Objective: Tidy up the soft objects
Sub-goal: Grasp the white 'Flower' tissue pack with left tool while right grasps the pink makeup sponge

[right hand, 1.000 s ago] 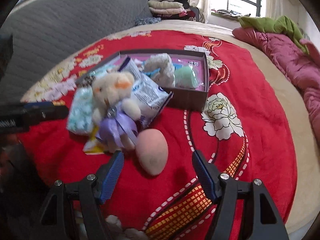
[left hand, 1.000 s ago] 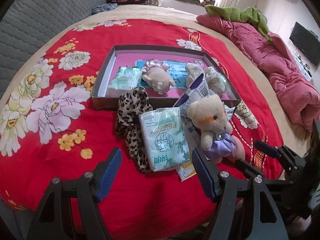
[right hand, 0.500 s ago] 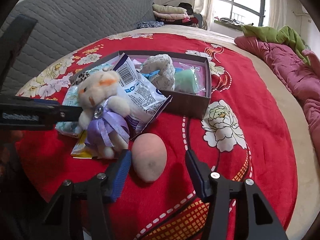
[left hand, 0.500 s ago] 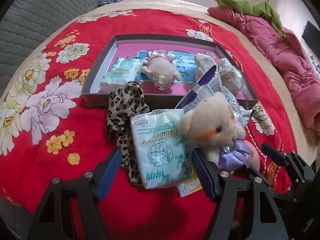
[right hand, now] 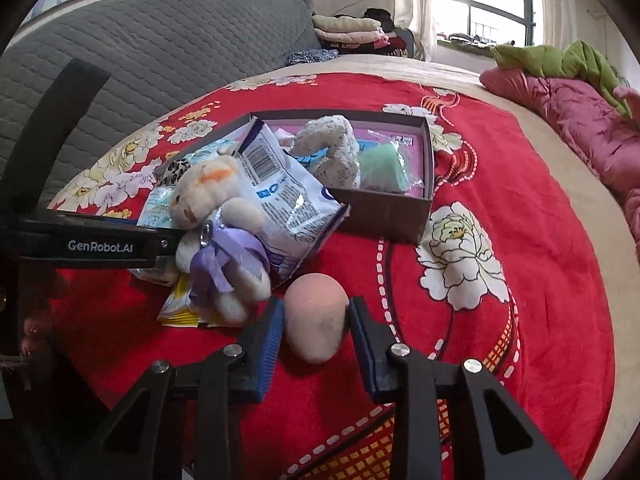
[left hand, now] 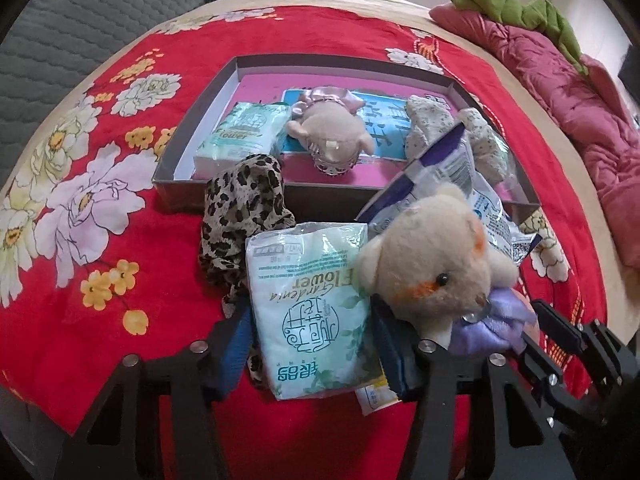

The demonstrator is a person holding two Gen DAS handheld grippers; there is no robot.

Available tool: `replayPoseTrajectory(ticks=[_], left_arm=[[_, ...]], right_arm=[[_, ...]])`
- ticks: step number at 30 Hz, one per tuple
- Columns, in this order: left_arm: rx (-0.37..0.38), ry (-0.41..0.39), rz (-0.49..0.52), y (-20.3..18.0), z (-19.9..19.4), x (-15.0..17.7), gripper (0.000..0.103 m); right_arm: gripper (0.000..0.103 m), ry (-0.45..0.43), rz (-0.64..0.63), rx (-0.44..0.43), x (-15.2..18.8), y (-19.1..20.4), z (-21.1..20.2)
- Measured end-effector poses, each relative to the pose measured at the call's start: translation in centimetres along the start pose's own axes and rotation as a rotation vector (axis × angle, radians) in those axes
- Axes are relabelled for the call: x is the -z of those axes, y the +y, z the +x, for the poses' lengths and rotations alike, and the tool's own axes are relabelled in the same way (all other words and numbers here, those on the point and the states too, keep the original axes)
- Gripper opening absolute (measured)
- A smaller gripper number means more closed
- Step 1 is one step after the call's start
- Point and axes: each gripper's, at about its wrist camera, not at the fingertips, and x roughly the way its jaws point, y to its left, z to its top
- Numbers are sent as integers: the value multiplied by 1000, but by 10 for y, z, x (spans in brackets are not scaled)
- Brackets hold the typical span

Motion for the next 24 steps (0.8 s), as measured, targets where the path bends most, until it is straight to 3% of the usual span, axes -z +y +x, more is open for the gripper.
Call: replayPoseTrajectory(ticks=[5, 12, 24], left_arm=[[25, 3, 14, 0, -3, 3, 53], [82, 6, -12, 12, -13, 10, 51], [114, -96, -26, 25, -57, 2, 51]], right_arm=[[34, -2, -11, 10, 1, 3, 4], [32, -21, 89, -28, -1, -16, -4], [32, -115, 168, 10, -6, -37, -31]])
